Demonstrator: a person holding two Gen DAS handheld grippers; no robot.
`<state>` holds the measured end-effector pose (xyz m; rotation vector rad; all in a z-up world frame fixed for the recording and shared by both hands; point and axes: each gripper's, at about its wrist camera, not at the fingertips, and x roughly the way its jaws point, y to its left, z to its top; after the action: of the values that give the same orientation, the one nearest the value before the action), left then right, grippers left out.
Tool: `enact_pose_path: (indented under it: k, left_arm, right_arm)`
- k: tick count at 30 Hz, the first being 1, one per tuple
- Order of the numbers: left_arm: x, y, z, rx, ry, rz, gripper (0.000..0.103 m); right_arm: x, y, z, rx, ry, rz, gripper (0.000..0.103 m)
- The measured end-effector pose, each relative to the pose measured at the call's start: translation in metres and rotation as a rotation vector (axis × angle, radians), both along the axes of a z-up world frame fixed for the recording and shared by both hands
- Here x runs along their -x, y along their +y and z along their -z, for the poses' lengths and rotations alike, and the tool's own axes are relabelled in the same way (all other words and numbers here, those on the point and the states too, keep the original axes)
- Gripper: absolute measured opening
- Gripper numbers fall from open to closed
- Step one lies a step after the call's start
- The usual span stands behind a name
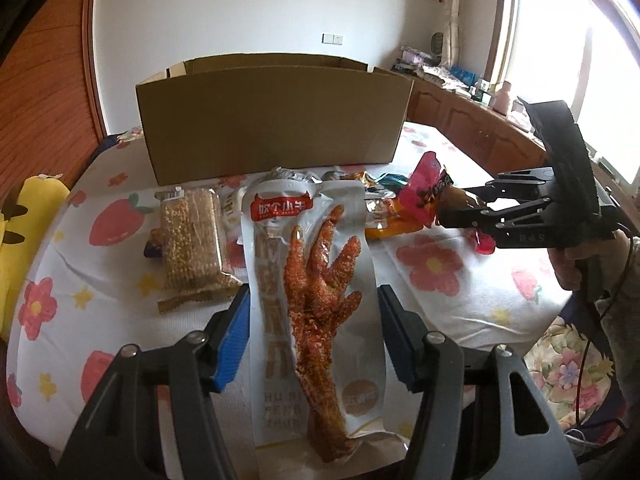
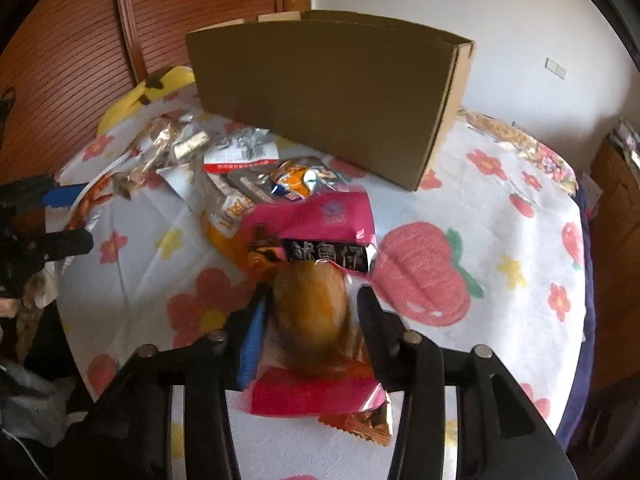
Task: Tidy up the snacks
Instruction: 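Grasp the chicken-feet pouch with left tool while right tool grasps the pink pastry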
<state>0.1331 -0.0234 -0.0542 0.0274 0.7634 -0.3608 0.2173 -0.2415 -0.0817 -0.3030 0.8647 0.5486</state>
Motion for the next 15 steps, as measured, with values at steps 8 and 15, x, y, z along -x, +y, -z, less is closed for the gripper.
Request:
enact_pose_path:
  k: [8, 15]
  left_arm:
    - [0.007, 0.003, -0.013, 0.016, -0.048, -0.009, 0.060]
    - [0.005, 0.013, -0.029, 0.033, -0.100, -0.030, 0.060]
  right_arm:
    - [0.010, -0.003, -0.018, -0.039, -0.028, 0.025, 0.042]
    - [0.027, -0.002, -0.042, -0.081, -0.090, 0.048, 0.042]
